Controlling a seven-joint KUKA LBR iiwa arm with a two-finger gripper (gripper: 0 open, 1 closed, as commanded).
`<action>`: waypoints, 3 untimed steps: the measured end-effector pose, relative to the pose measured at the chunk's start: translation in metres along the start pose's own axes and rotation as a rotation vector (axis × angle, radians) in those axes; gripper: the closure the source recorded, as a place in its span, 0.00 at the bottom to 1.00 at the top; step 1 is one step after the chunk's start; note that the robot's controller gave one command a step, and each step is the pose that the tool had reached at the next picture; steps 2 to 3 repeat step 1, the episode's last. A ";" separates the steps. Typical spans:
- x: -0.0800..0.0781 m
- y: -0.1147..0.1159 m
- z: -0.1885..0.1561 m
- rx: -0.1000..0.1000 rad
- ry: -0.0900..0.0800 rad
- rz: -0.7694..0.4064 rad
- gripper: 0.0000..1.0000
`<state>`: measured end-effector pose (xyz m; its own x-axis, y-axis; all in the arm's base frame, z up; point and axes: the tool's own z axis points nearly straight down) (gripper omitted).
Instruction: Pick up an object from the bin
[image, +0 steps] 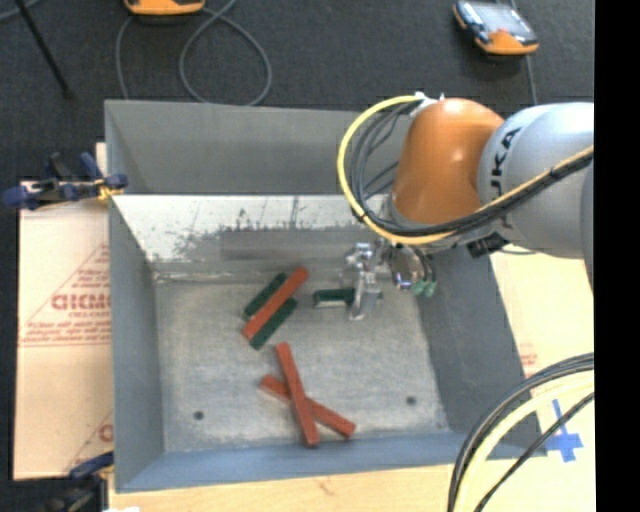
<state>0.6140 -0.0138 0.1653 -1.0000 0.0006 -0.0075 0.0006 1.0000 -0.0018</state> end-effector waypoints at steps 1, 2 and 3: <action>-0.002 -0.001 -0.004 0.000 -0.001 0.001 1.00; -0.002 -0.001 -0.004 0.000 -0.001 0.001 1.00; -0.002 -0.001 -0.004 0.000 -0.001 0.001 1.00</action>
Offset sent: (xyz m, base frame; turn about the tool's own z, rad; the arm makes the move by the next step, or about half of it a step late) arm 0.0001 0.0000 0.0031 0.0000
